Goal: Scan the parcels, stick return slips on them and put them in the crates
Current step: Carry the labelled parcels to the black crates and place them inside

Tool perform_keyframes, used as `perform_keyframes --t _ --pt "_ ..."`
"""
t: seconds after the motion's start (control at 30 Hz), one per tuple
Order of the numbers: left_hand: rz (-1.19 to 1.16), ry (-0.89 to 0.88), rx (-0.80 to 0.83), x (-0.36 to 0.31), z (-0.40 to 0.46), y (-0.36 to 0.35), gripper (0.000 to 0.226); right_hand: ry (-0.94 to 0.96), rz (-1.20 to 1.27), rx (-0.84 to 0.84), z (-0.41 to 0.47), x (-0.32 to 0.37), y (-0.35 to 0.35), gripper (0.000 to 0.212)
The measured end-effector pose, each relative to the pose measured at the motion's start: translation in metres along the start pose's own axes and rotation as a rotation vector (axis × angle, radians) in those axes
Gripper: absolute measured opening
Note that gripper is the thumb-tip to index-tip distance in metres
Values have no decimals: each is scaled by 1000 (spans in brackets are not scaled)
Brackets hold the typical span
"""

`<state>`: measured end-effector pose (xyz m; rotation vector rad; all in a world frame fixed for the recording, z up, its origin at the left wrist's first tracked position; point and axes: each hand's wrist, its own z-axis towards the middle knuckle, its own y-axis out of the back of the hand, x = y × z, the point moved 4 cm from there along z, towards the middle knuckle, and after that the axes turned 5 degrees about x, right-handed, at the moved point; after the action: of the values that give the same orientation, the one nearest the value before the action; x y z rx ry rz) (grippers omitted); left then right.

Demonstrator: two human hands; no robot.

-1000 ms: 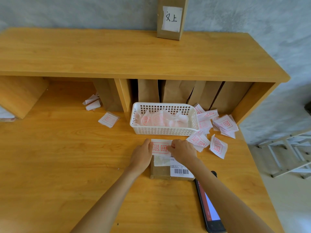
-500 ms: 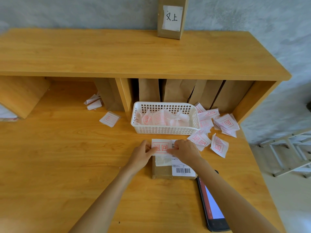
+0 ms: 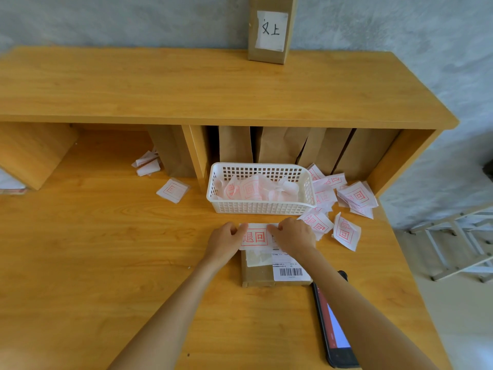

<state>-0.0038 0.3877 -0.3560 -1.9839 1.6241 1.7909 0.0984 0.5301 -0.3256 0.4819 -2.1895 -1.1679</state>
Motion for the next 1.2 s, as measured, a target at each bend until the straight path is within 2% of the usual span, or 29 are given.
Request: perform_keyframes --t 0.2,0.37,0.43,0.5,0.57,0.63,0.73,0.83,0.93,1.03,1.13,1.2 --pt "-3 46 -21 -2 3 -3 45 -93 -9 -10 5 3 0 42" --pt "-9 45 5 -1 2 -3 41 -25 -25 -52 1 3 1 42" --pt "64 -13 -61 1 -1 3 34 30 -33 -97 -9 0 5 39" --pt "160 -113 -207 2 -10 15 25 99 -128 -241 -21 -5 8 32" --pt "257 -224 -313 -2 -20 22 25 262 -167 -466 -35 -5 6 21" --pt "313 -300 -265 -9 -28 16 37 416 -207 -577 -40 -1 -9 24" --pt "339 -394 -82 -18 -34 -9 50 486 -287 -446 -37 12 -34 46" --pt "316 -381 45 -14 -32 -26 53 444 -345 -318 -33 14 -48 54" --pt "274 -363 91 -9 -30 -32 53 393 -336 -188 -29 8 -54 64" --pt "185 -328 116 -4 -29 -32 54 390 -343 -174 -29 7 -53 70" --pt "144 -299 141 -2 -30 -30 56 411 -328 -134 -31 4 -53 85" --pt "103 -265 157 1 -31 -28 57 381 -331 -115 -32 -2 -49 84"
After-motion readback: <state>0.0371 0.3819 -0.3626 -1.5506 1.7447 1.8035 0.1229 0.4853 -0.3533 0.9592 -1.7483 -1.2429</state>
